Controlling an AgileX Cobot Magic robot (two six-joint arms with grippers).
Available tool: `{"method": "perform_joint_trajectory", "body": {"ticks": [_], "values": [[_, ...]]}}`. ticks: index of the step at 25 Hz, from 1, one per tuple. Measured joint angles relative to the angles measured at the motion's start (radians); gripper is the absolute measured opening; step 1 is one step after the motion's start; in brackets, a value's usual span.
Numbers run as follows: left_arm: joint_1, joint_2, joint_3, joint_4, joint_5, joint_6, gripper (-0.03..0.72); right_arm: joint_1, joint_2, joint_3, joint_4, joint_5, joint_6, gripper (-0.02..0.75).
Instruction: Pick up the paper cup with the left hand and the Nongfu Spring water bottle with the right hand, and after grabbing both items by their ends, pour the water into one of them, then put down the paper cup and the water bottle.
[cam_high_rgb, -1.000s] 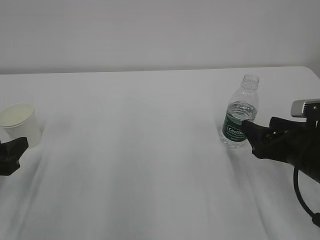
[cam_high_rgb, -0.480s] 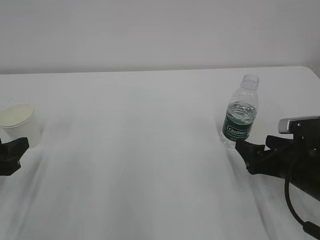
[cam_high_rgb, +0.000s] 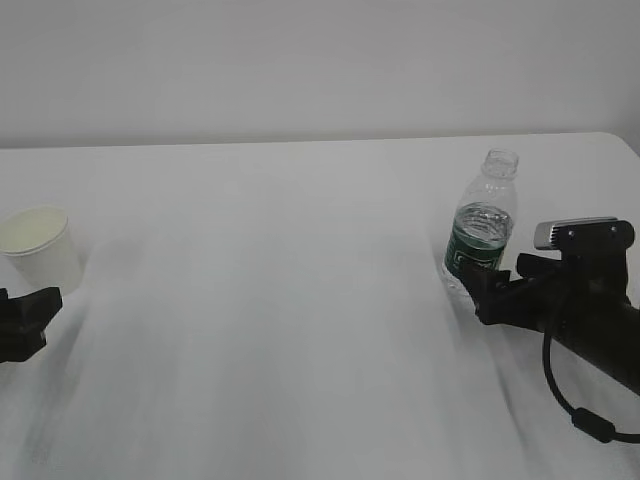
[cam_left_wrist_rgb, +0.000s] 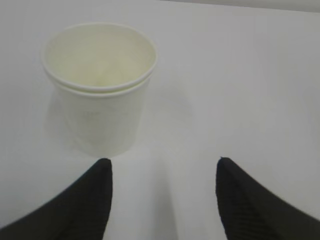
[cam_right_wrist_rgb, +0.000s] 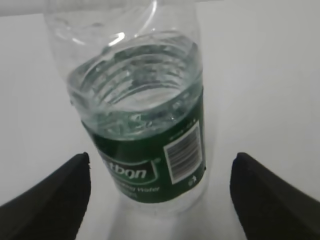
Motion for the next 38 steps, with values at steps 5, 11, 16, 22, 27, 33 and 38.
{"method": "perform_joint_trajectory", "body": {"ticks": [5,11,16,22,27,33,38], "values": [[0.000,0.001,0.000,0.000,0.000,0.000,0.463,0.000,0.038,-0.058,0.000,0.000,-0.002,0.666],[0.000,0.001,0.000,0.000,0.000,0.000,0.463,0.000,0.073,-0.115,-0.018,0.000,0.006,0.666],[0.000,0.001,0.000,0.000,0.000,0.000,0.461,0.000,0.111,-0.159,-0.026,0.000,0.019,0.666],[0.000,0.001,0.000,0.000,0.000,0.000,0.459,0.000,0.131,-0.192,-0.031,0.000,0.026,0.662],[0.000,0.001,0.000,0.000,0.000,0.000,0.459,0.000,0.143,-0.214,-0.033,0.000,0.028,0.656],[0.000,0.001,0.000,0.000,0.000,0.000,0.459,0.000,0.154,-0.217,-0.034,0.000,0.028,0.646],[0.000,0.002,0.000,0.000,0.000,0.000,0.459,0.000,0.157,-0.224,-0.035,0.000,0.028,0.613]]}}
